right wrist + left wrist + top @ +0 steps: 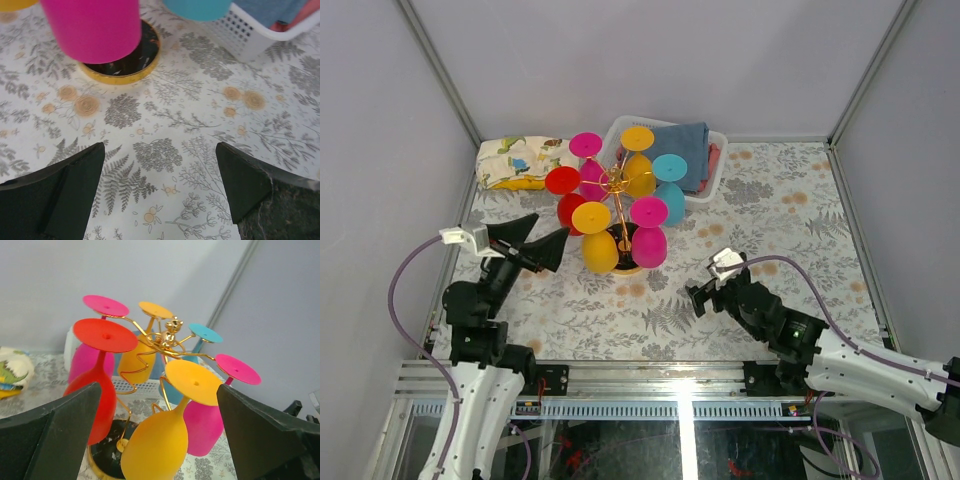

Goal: Place the wine glass upside down on the wine glass rack
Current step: Reset both arms

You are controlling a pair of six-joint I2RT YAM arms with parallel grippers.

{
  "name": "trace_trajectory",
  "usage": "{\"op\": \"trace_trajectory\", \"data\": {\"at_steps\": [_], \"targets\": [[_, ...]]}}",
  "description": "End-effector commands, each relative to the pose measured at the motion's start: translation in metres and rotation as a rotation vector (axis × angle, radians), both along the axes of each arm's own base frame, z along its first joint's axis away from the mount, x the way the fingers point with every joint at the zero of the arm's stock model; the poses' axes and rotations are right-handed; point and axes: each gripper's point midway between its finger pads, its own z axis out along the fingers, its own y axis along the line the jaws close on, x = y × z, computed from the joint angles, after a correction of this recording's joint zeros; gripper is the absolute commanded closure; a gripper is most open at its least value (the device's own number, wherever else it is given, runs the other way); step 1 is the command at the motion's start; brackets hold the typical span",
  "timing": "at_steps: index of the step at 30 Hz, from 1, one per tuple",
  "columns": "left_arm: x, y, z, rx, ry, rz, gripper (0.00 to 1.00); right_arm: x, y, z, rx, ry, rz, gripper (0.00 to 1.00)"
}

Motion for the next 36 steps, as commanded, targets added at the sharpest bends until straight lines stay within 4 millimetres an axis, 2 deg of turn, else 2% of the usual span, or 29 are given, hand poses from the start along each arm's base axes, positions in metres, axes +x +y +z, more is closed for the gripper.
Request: {"op": "trace_trajectory", "data": {"at_steps": [1,4,9,12,14,19,22,26,36], "targets": [[0.004,0.025,-0.019,0.01,0.203,0.156,0.0,0.019,-0.025,0.038,0.135,-0.048,-0.222,0.01],[0.0,0.044,-0.024,0.062,0.266,0.265,0.0,0.022,-0.051,0.051,0.207,-0.037,-0.373,0.01],[-0.012,0.063,-0.024,0.142,0.28,0.362,0.0,0.015,-0.081,0.07,0.255,-0.05,-0.447,0.01],[-0.016,0.066,-0.03,0.15,0.299,0.379,0.0,0.009,-0.092,0.078,0.265,-0.055,-0.444,0.01],[-0.017,0.067,-0.036,0.144,0.318,0.382,0.0,0.006,-0.107,0.084,0.238,-0.057,-0.481,0.01],[-0.017,0.063,-0.041,0.152,0.33,0.356,0.0,0.002,-0.171,0.101,0.199,-0.106,-0.776,0.0],[-0.016,0.062,-0.043,0.157,0.334,0.352,0.0,-0.004,-0.194,0.11,0.206,-0.121,-0.862,0.0],[-0.015,0.058,-0.044,0.157,0.329,0.333,0.0,-0.005,-0.194,0.115,0.232,-0.133,-0.84,0.01],[-0.014,0.059,-0.046,0.159,0.335,0.335,0.0,-0.003,-0.191,0.111,0.228,-0.153,-0.827,0.01]]}}
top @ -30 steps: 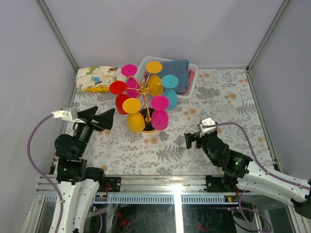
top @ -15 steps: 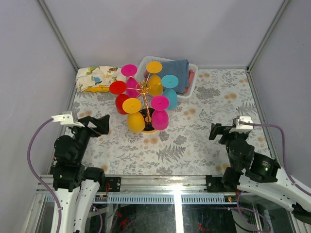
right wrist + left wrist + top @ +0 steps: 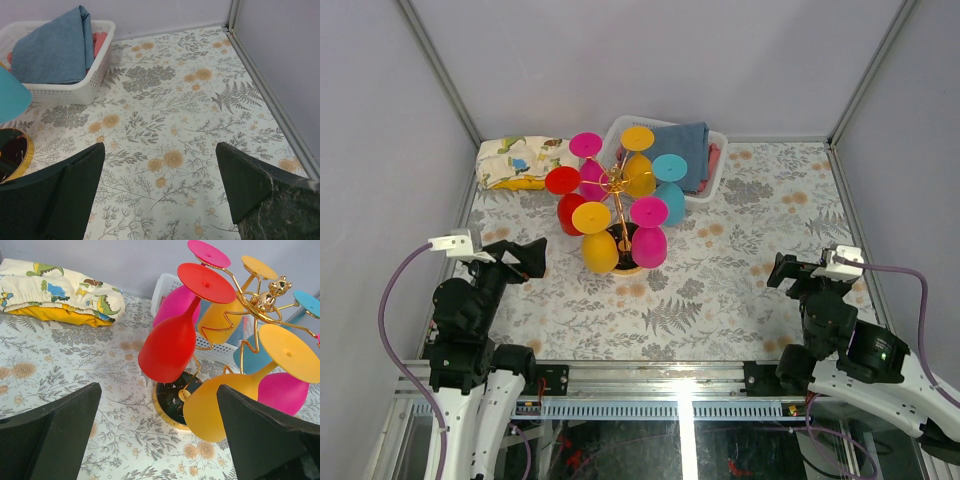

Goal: Place the wine glass upside down on the wine glass rack
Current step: Reset both arms

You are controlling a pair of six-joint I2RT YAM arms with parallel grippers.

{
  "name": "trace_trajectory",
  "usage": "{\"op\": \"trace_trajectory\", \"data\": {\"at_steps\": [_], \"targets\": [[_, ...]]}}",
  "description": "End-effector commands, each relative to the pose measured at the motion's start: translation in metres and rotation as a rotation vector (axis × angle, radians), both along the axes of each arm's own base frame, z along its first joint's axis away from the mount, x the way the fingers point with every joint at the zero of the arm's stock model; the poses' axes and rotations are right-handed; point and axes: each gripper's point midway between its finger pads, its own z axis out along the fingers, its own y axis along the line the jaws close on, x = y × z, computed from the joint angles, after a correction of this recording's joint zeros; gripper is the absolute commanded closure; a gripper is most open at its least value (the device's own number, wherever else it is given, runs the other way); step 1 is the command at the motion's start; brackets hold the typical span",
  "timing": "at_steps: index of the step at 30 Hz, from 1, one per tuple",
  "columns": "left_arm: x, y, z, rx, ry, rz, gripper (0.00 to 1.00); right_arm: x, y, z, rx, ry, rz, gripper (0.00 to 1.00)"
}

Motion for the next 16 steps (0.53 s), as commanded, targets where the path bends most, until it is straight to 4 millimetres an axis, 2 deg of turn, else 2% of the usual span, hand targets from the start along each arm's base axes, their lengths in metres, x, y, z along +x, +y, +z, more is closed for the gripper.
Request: {"op": "trace_trajectory", "data": {"at_steps": [1,16], "targets": [[0.0,-0.0013,-0.0012,0.017,-0.008,-0.011,0.0,0.0029,-0.0032,0.0077,0.006,-0.025,-0.048,0.01],[0.0013,-0.0009,-0.0024,0.014,-0.008,-0.007,0.0,0.0063,0.0026,0.0042,-0.047,-0.005,-0.043,0.0]]}}
